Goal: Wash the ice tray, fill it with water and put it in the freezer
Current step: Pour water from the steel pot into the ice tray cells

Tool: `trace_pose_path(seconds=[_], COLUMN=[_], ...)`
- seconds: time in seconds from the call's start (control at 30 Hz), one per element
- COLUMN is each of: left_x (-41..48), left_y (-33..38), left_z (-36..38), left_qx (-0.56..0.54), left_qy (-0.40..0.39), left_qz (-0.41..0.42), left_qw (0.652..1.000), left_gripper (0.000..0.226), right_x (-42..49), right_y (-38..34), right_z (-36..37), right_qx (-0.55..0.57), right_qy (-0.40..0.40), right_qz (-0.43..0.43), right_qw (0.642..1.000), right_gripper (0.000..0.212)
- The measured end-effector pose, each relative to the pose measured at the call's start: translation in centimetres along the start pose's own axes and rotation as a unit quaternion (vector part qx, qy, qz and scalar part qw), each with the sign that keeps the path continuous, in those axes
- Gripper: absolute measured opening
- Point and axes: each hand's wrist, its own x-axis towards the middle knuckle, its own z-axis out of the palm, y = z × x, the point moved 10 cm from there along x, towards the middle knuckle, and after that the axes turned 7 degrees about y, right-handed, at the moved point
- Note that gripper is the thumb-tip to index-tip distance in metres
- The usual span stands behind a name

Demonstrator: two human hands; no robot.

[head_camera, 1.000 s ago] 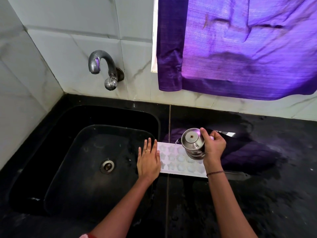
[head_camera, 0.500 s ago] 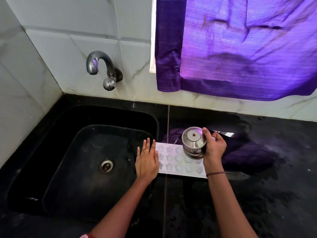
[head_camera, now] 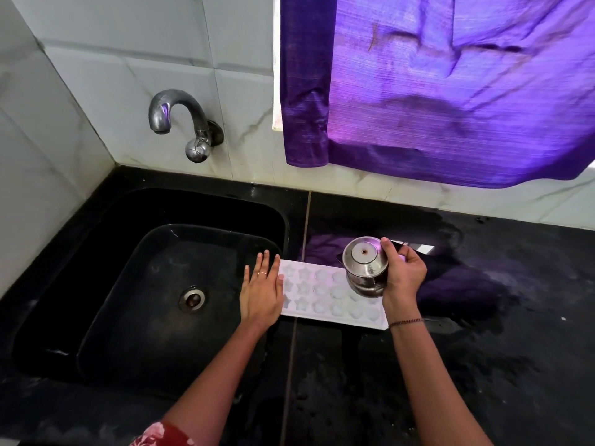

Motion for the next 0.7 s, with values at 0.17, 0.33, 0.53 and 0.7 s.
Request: trace_pose_path(seconds=[0.17, 0.33, 0.53, 0.7], left_x=[0.0, 0.1, 0.1, 0.0], left_y=[0.1, 0.0, 0.2, 0.2], left_z=[0.1, 0.2, 0.3, 0.2], left_qx=[0.002, -0.005, 0.004, -0.004], left_qy=[-0.005, -0.004, -0.013, -0.014], left_qz=[0.002, 0.004, 0.010, 0.015], left_qw=[1.000, 1.000, 1.000, 1.000], left_gripper=[0.076, 0.076, 0.078, 0.078], right_x=[-0.1, -0.3, -0.5, -0.7], right_y=[-0.8, -1.5, -2.2, -2.2], right_z=[0.1, 0.4, 0.3, -0.5], right_qx=[-0.027, -0.058, -0.063, -0.034], right_qy=[0.008, 0.005, 0.015, 0.039], right_qz=[-0.021, -0.056, -0.065, -0.036], right_qw=[0.999, 0.997, 0.996, 0.998], right_gripper=[0.050, 0.050, 0.048, 0.048])
